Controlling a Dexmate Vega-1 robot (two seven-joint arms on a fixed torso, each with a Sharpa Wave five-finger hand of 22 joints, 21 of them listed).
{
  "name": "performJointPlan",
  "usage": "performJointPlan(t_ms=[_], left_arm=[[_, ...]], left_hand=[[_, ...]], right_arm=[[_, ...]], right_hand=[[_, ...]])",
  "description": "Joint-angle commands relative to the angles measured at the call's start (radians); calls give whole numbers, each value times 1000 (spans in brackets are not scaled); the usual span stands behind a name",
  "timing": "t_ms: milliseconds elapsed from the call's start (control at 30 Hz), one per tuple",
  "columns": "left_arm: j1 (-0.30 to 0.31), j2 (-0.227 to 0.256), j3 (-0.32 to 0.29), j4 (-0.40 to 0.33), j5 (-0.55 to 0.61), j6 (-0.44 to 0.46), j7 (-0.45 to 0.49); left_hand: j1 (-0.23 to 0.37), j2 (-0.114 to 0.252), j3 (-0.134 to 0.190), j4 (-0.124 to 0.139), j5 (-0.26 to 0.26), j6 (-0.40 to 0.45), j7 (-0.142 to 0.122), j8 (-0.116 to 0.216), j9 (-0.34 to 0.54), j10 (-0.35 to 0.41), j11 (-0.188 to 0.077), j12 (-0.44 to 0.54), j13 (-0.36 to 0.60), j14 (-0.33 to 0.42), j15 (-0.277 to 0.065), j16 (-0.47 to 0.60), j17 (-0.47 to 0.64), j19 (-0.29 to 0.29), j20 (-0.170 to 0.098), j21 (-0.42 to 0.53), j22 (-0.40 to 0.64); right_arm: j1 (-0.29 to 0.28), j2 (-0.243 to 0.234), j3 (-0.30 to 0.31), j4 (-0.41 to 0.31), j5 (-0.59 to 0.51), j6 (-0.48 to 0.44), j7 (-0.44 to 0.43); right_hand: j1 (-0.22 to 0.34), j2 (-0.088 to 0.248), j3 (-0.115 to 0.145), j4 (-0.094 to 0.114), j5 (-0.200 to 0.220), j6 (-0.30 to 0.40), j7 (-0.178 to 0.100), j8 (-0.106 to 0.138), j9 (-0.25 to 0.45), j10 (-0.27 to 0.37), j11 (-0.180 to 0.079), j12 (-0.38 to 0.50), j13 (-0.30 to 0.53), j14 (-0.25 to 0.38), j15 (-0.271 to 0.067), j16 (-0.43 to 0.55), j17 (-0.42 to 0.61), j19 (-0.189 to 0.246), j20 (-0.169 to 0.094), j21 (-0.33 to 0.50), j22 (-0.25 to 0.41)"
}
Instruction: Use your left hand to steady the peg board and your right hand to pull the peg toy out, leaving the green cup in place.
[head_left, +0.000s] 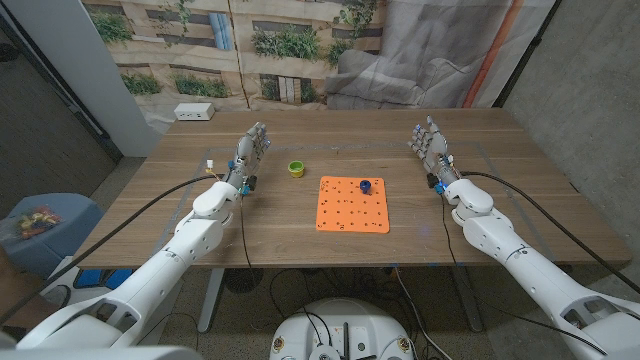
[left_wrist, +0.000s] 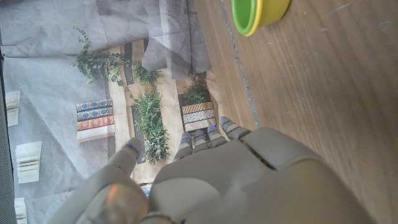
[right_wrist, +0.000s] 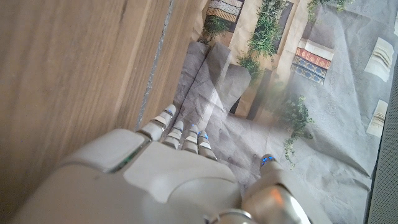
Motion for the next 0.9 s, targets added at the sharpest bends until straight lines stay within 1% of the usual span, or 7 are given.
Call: performJointPlan(t_ms=[33,233,300,567,700,800,900], left_arm=[[23,24,-10,-31,10,10,20],[22,31,-7,-44,11,21,14],[29,32,-9,-61,11,26,26],[71,78,-17,-160,32,67,70],[88,104,-16,-208,57,84,91],[102,112,-14,-241,84,84,119],[117,133,-14,-283,112,97,141]], left_hand=[[5,79,8,-2,6,-2,2,7,2,-5,0,5,4,-7,0,3,3,-9,-84,6,1],[8,80,10,-7,6,1,2,6,2,-1,-1,5,4,-4,-2,2,2,-7,-84,6,1],[8,80,11,-9,6,1,1,6,2,-1,-1,5,4,-3,-2,2,2,-6,-83,7,1],[13,82,15,-17,6,11,0,8,2,9,-1,6,4,9,-4,3,1,5,-81,10,1],[16,83,17,-22,5,16,0,8,2,13,-3,6,3,14,-5,3,1,8,-80,11,1],[17,84,18,-24,5,17,0,8,2,15,-4,6,3,15,-5,2,1,11,-79,12,1],[18,85,19,-26,5,19,0,8,2,18,-5,7,3,18,-7,2,1,13,-78,12,1]], right_arm=[[15,14,-22,18,-31,23,6],[-6,-14,-22,-34,-55,16,-16],[-19,-23,-18,-56,-58,12,-28],[-47,-49,-13,-103,-62,-9,-41],[-50,-46,-11,-99,-53,2,-28],[-57,-52,-10,-111,-57,-1,-34],[-64,-60,-6,-123,-54,-4,-34]], right_hand=[[-3,5,6,2,7,-8,-1,4,1,7,-7,7,3,-6,-4,5,1,5,-2,7,4],[0,5,6,3,8,-7,-3,4,1,9,-6,7,3,-4,-7,5,-2,5,-4,8,4],[1,5,5,3,9,-6,-4,4,1,9,-6,7,3,-3,-6,4,-4,6,-4,9,4],[8,1,5,0,10,1,-6,6,1,17,-4,10,2,3,-6,5,-10,7,-5,10,3],[11,-1,5,-2,10,3,-7,6,1,20,-5,10,2,6,-3,4,-12,8,-5,11,3],[13,-3,4,-4,11,4,-7,6,1,22,-3,11,2,7,-3,4,-15,8,-4,11,3],[15,-4,4,-5,11,7,-8,7,1,25,-5,11,1,9,-3,4,-17,9,-4,11,3]])
